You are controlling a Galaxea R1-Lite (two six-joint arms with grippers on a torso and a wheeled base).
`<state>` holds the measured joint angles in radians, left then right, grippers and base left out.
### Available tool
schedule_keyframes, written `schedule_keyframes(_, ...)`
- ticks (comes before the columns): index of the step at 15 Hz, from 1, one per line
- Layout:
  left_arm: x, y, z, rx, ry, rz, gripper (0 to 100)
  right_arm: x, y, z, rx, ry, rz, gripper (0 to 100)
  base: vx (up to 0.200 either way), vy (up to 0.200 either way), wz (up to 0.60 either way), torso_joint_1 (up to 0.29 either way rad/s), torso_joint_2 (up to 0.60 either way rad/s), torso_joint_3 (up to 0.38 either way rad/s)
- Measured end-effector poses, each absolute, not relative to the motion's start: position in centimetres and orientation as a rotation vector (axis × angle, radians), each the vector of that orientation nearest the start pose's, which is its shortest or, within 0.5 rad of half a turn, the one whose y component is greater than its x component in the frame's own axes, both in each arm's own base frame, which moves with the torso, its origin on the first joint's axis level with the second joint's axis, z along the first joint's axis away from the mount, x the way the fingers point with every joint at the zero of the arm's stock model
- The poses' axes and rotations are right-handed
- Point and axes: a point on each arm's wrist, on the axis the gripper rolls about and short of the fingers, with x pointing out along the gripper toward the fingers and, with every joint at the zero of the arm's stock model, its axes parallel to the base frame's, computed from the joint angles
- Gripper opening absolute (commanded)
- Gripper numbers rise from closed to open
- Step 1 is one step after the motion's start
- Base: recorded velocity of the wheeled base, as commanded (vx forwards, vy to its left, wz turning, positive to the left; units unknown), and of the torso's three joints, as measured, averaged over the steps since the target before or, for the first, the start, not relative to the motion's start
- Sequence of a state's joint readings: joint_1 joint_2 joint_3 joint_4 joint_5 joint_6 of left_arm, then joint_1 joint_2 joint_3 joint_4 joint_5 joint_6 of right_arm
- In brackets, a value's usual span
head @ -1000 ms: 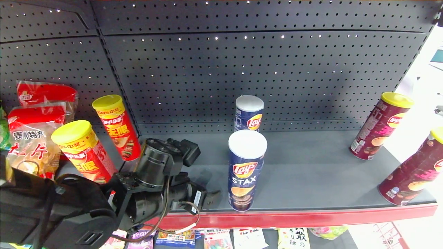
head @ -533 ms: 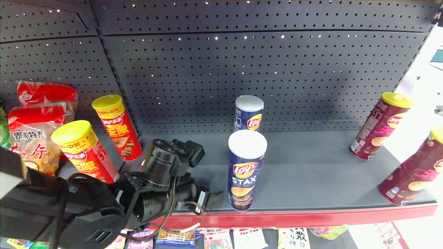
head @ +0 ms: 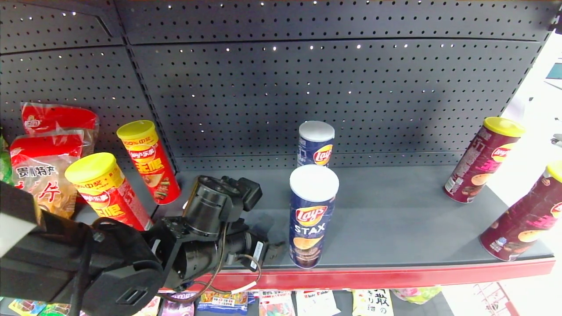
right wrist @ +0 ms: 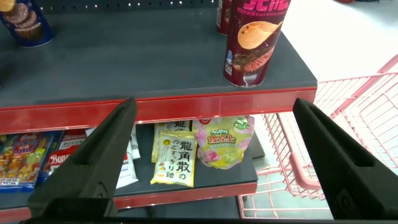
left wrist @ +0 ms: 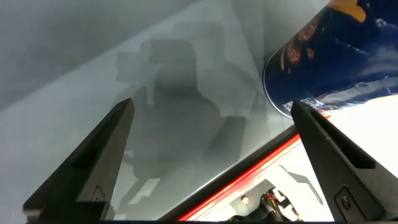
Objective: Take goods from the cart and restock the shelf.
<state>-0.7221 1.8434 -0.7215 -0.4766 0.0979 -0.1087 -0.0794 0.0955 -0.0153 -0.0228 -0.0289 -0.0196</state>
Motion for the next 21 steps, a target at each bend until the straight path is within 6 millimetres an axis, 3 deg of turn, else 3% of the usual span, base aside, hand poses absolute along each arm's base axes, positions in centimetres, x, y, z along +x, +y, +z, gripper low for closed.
schedule_keyframes(21,22.65,-20.04,9.32,0.220,0.670,-0.582,100,-1.61,0.06,8.41,-0.017,0.059,-0.110,100,0.000,0.000,0.00,0.000,0.00,0.000)
